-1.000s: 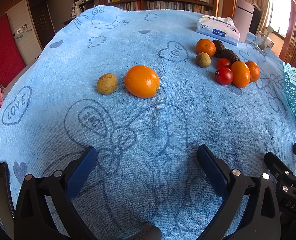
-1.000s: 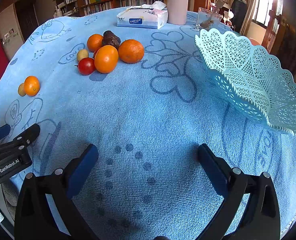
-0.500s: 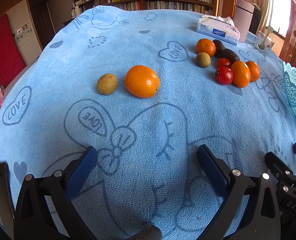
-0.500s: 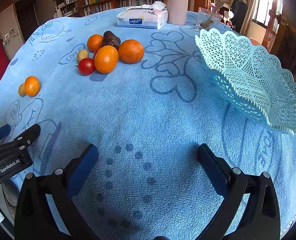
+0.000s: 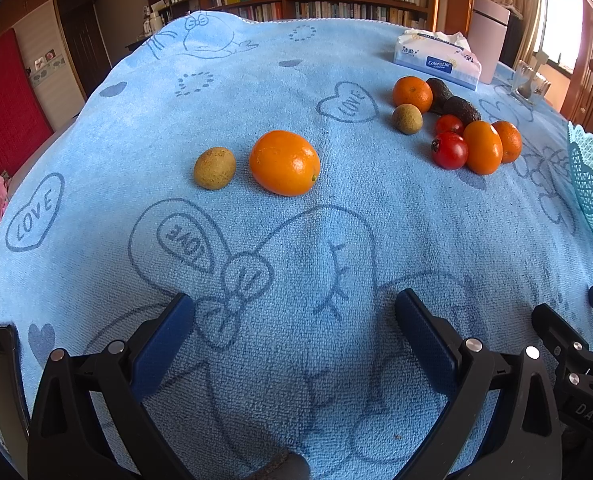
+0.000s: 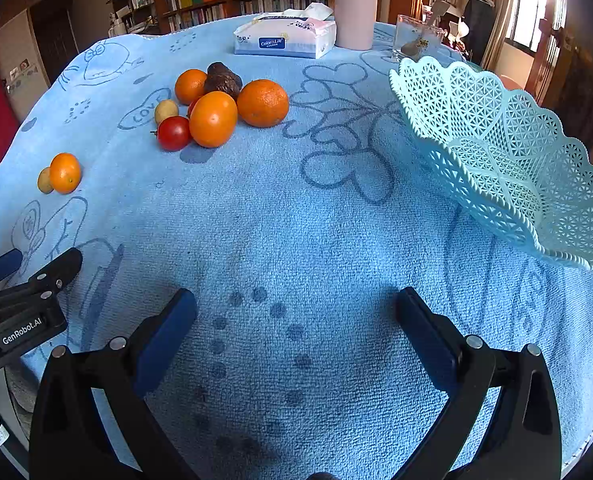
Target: Organize fruits
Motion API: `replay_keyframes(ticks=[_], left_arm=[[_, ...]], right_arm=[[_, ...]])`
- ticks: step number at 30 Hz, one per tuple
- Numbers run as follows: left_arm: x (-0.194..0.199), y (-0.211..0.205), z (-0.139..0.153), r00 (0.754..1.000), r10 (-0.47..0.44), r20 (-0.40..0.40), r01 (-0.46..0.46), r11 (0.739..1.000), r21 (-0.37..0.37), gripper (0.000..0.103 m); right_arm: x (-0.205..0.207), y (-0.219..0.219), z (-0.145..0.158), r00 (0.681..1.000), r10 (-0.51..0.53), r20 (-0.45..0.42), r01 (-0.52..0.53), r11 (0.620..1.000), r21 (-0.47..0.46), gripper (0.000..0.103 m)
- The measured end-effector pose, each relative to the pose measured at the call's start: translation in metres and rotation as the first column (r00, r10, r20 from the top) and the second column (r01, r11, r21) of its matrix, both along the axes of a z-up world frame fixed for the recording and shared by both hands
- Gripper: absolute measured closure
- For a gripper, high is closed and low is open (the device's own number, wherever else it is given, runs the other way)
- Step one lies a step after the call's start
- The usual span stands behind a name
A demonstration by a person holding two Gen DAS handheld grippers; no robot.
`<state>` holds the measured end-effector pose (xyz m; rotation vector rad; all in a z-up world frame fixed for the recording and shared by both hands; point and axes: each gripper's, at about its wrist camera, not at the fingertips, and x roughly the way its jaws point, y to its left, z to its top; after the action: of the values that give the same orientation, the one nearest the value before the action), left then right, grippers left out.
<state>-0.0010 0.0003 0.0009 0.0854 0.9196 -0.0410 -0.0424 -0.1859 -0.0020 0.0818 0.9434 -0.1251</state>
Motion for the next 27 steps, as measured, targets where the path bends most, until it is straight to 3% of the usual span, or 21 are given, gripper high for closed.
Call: replay_keyframes(ticks=[27], left_arm=[[-0.0001, 0.0002, -0.0029, 1.0, 0.001, -0.002, -0.001, 1.0, -0.003, 0.005]], right_arm=[[0.0032, -0.0003, -0.0019, 1.0, 0.013, -0.013, -0.013, 1.0, 0.0, 0.002]])
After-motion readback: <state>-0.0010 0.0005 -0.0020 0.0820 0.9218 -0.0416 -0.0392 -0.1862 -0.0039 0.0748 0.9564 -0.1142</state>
